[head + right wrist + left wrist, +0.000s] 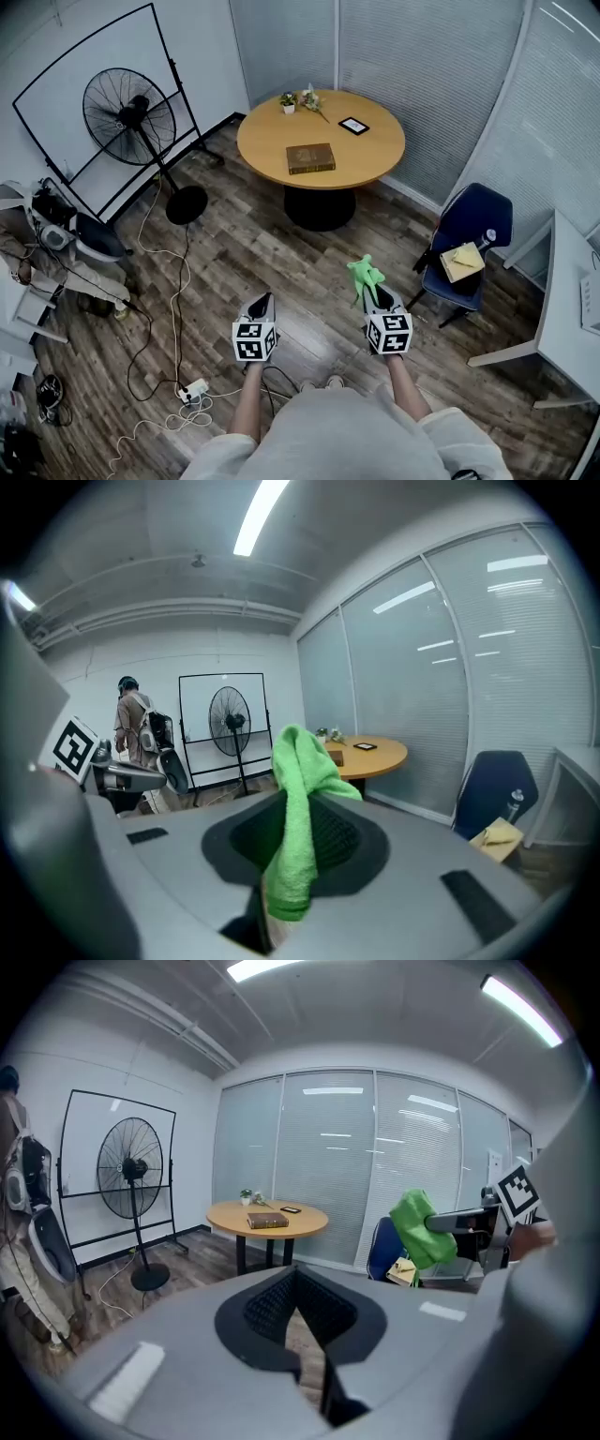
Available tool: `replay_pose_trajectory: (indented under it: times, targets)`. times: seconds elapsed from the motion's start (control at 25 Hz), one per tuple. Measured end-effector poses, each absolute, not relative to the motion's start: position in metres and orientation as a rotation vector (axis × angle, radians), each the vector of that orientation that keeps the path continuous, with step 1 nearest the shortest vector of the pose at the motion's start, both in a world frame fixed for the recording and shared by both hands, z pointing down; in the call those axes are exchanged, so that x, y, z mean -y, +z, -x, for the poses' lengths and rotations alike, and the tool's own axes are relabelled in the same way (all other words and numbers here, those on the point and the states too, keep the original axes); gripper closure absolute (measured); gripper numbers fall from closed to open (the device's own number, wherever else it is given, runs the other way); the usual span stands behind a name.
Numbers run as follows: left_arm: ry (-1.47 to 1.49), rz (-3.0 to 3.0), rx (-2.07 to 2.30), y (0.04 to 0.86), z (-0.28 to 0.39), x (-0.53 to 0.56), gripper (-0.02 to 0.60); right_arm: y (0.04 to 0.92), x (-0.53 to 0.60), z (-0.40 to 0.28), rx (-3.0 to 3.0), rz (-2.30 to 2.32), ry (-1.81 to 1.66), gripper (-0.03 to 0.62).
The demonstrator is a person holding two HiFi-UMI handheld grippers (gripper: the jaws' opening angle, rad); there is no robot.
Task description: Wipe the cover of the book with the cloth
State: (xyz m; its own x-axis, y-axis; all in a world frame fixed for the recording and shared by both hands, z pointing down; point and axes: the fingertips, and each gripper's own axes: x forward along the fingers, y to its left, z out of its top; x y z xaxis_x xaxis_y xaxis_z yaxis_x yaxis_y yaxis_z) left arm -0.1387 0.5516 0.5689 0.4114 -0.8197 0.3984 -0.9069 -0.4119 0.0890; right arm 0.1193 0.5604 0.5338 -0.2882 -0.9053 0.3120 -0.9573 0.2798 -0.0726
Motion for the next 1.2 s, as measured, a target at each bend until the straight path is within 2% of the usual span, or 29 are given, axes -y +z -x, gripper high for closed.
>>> replay_pose_trajectory:
  times: [0.8, 1.2]
  targets:
    - [0.436, -2.359, 1.519, 0.576, 0.094, -0.549, 0.574, 0.549, -0.551, -0.153, 2.360, -1.660, 0.367, 0.521]
    - [0.426, -2.353, 1.525, 0.585, 0.083, -0.510, 0.574, 0.559, -0.513, -0.164, 2.355, -1.653, 0.375, 0.521]
